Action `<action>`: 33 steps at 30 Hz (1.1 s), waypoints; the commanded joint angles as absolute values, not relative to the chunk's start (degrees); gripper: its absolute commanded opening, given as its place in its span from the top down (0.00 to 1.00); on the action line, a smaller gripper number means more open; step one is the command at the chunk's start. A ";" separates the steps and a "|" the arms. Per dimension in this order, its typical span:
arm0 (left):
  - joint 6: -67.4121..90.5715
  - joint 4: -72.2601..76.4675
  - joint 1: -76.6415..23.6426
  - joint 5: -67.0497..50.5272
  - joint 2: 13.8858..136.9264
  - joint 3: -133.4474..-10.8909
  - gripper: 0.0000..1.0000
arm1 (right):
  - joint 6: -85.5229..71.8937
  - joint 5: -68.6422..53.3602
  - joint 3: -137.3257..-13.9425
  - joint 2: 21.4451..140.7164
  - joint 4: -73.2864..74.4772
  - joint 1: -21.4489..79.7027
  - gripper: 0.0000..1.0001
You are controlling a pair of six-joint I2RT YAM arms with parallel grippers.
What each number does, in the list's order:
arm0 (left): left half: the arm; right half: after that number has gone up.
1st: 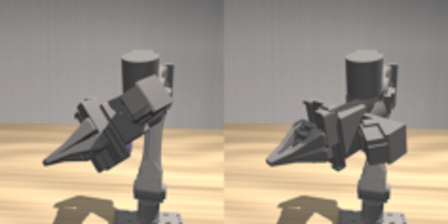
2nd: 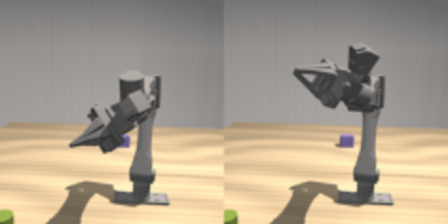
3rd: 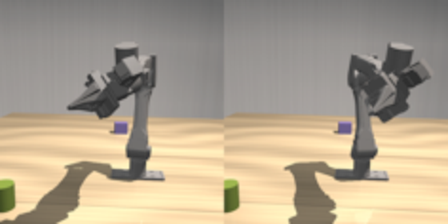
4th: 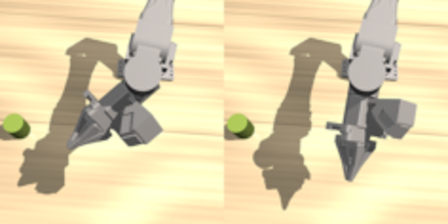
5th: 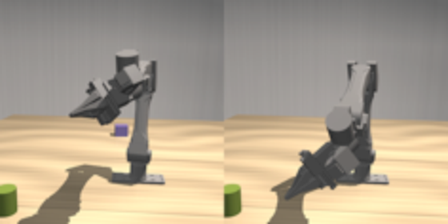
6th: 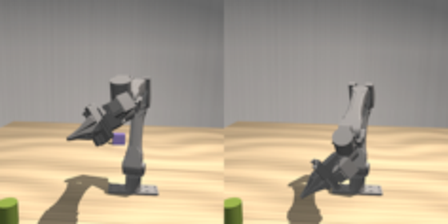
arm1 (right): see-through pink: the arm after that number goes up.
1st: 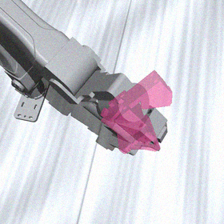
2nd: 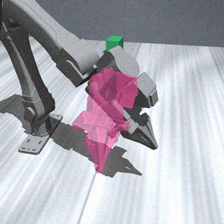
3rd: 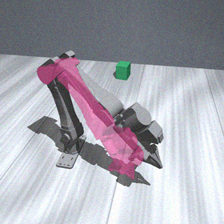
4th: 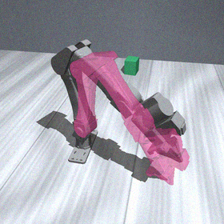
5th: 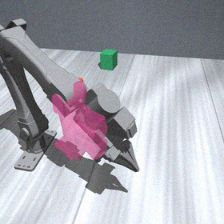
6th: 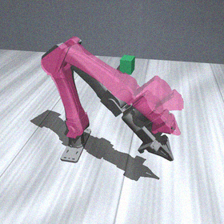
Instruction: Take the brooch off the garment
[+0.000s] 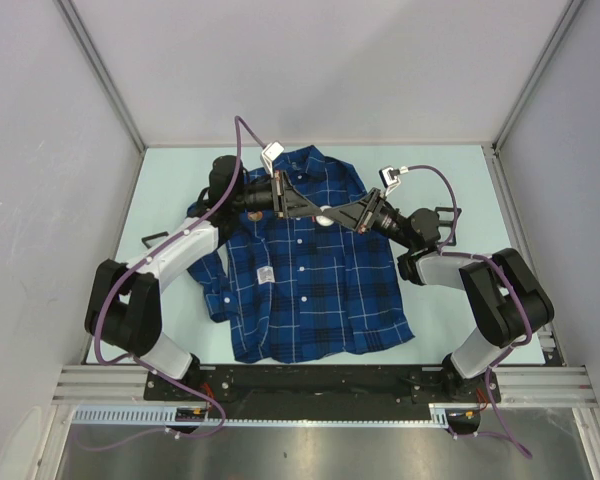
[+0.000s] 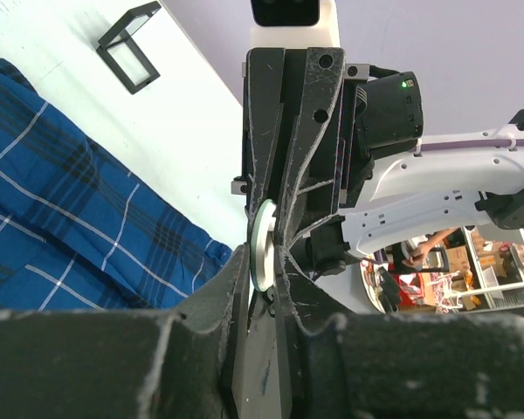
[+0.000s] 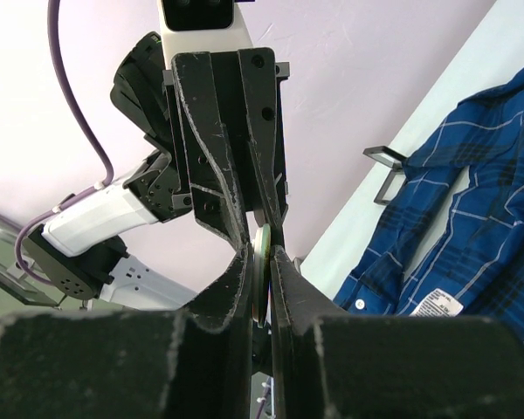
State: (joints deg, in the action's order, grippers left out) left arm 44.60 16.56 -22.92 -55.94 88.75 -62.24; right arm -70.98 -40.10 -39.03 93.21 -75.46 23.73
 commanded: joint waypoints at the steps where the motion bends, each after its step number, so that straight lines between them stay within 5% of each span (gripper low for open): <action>1: 43.68 17.58 -24.43 -59.15 88.50 -63.81 0.78 | -71.02 -37.53 -39.38 92.37 -91.23 23.82 1.00; 5: 43.33 17.14 -24.79 -58.62 88.42 -63.72 0.80 | -71.10 -37.36 -39.46 92.20 -91.23 23.73 1.00; 12: 41.66 14.68 -25.40 -57.75 88.59 -64.68 1.00 | -71.37 -36.91 -39.38 92.11 -91.14 23.99 0.99; 22: 45.34 16.60 -24.87 -58.70 87.72 -63.99 1.00 | -61.28 -39.81 -39.46 93.78 -88.95 24.78 1.00; 33: 55.98 29.26 -24.70 -62.93 85.34 -61.61 1.00 | -36.68 -36.22 -39.55 90.70 -70.24 28.56 1.00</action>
State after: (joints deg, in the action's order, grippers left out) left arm 48.73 20.86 -22.46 -57.01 88.73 -61.49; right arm -50.59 -37.76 -39.00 91.13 -76.38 25.50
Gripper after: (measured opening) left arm 0.019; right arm 0.118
